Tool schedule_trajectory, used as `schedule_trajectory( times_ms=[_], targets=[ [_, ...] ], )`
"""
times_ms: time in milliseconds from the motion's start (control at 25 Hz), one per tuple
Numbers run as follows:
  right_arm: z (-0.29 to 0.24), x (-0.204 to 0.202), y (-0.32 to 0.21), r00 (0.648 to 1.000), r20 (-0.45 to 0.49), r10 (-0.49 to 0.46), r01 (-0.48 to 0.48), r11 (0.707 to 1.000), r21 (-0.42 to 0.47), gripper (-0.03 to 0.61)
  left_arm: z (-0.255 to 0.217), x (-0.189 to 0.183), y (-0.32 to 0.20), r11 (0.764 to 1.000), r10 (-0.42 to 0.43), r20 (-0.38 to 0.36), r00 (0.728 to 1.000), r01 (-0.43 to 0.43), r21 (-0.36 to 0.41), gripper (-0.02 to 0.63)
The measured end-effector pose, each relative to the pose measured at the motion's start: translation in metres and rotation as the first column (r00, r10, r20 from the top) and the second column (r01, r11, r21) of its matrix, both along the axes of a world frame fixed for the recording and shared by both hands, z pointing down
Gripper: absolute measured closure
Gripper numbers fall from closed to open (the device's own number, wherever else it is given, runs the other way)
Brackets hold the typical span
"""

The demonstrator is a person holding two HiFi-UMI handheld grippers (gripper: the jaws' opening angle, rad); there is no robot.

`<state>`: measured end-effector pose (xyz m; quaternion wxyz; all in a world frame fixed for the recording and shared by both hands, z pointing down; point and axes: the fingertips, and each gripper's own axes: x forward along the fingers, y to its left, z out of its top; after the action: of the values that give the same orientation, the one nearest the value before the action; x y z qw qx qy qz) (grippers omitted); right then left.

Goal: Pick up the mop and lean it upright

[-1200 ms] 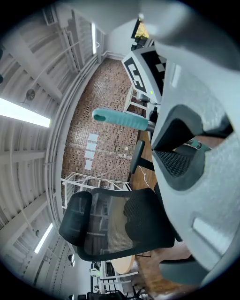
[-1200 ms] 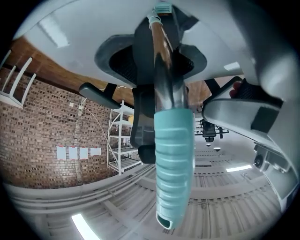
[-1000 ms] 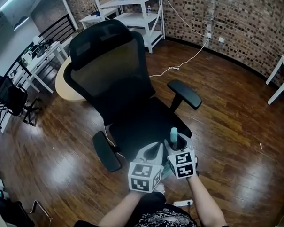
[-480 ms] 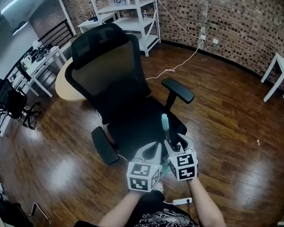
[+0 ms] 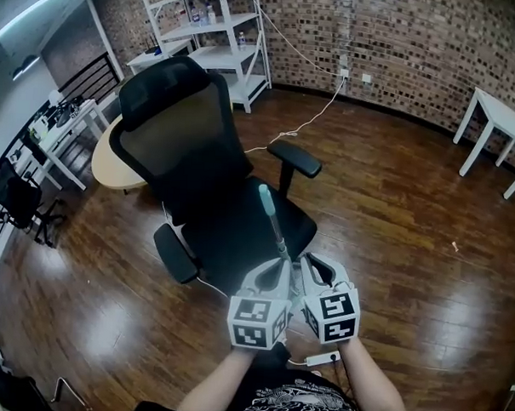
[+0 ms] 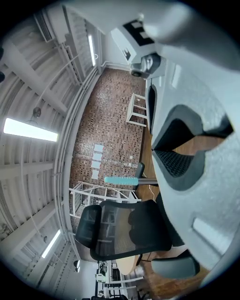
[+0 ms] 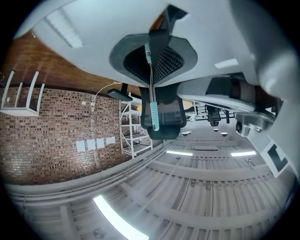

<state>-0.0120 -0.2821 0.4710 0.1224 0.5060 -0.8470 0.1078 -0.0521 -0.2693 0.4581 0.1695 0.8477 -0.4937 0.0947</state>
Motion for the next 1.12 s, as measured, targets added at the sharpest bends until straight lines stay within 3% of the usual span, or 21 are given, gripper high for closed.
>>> schedule_trajectory(
  times_ms=[40,440,1120],
  targets=[
    [-0.004,0.004,0.009,1.0,0.009,-0.003,0.003,1.0,0.001,0.577,-0.002,0.005,0.006,1.0,0.004,0.0,1.0,-0.004,0.003,0.611],
    [-0.042,0.036,0.08,0.995,0.101,0.006,-0.011,0.999,0.05,0.578,-0.025,0.044,0.062,0.998,0.043,0.015,0.999,-0.044,0.05,0.611],
    [-0.034,0.056,0.119,0.989,0.147,0.031,-0.036,0.999,0.034,0.578,-0.018,0.058,0.103,0.996,0.063,0.055,0.997,-0.066,0.053,0.611]
  ],
)
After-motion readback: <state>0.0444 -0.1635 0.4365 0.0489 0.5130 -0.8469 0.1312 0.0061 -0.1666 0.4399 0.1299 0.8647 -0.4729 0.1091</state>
